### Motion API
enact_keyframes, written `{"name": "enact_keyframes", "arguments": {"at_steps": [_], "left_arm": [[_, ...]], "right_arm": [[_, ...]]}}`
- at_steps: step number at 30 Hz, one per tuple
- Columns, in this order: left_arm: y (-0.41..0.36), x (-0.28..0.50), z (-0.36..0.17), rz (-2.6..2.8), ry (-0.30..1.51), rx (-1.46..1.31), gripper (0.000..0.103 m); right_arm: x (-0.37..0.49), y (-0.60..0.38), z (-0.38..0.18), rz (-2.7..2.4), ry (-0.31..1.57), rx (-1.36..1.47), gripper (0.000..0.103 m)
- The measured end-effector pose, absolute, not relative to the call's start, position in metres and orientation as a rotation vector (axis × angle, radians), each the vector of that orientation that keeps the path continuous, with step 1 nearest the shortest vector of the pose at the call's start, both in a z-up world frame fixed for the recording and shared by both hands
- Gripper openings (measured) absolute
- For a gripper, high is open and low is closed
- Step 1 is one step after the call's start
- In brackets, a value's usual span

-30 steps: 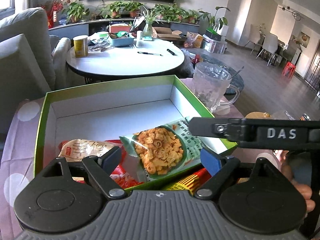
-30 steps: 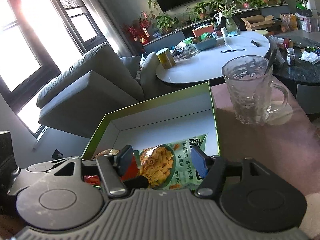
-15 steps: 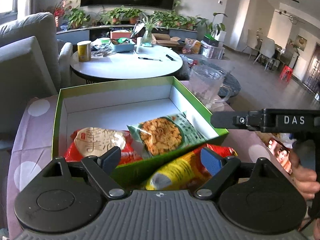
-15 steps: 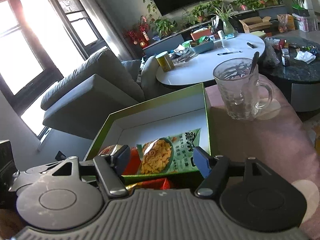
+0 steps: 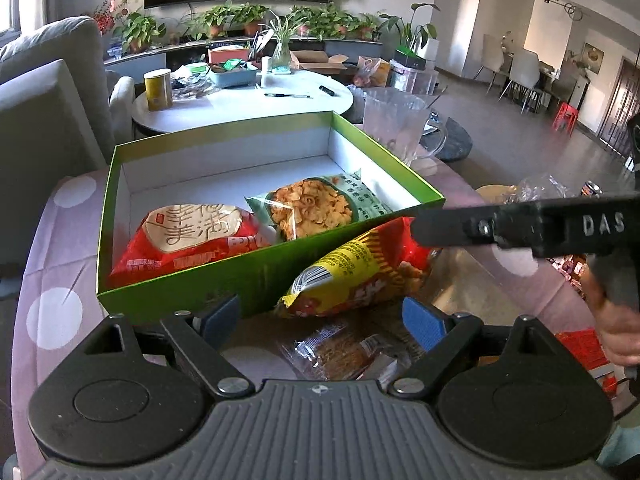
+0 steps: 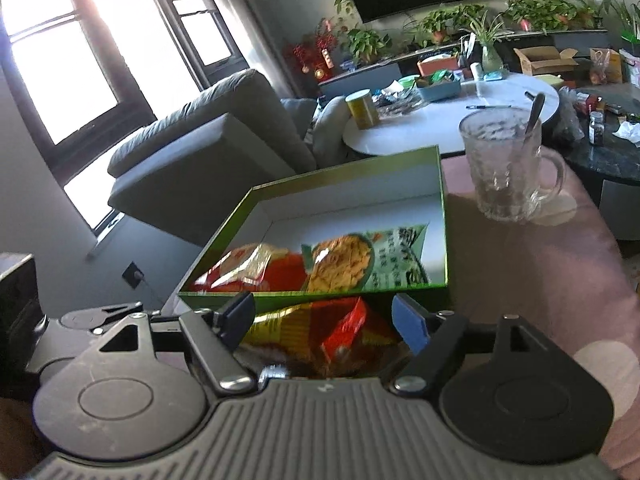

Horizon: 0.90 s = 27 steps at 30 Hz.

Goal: Organize snacks
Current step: 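Grasp the yellow-and-red crayfish-print bag with the right gripper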

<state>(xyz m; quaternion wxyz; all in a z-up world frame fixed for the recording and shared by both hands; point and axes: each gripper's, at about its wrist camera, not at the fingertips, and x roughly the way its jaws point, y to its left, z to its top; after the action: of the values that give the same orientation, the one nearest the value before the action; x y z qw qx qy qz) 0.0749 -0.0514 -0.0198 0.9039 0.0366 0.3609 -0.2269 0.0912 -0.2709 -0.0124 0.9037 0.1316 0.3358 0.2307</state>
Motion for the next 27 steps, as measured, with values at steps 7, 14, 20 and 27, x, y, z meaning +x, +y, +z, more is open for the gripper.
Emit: {"name": "enact_keyframes", "arguments": {"at_steps": [7,14,20,27], "left_arm": [[-0.057,0.079,-0.025,-0.479,0.746,0.089,0.087],[-0.057,0.081,-0.028,-0.490,0.749,0.090,0.084],[-0.059,0.084,-0.032,-0.499,0.758,0.094,0.079],[-0.059,0.092,-0.037,-0.518,0.778,0.073,0.064]], "right_arm": [[0.088,-0.268,-0.022,0.503,0.707,0.262,0.067],[0.085,-0.268,-0.029,0.519,0.705,0.231,0.067],[0.090,-0.270,-0.034,0.505,0.713,0.241,0.067],[0.101,-0.267,-0.036,0.496,0.714,0.268,0.067]]}}
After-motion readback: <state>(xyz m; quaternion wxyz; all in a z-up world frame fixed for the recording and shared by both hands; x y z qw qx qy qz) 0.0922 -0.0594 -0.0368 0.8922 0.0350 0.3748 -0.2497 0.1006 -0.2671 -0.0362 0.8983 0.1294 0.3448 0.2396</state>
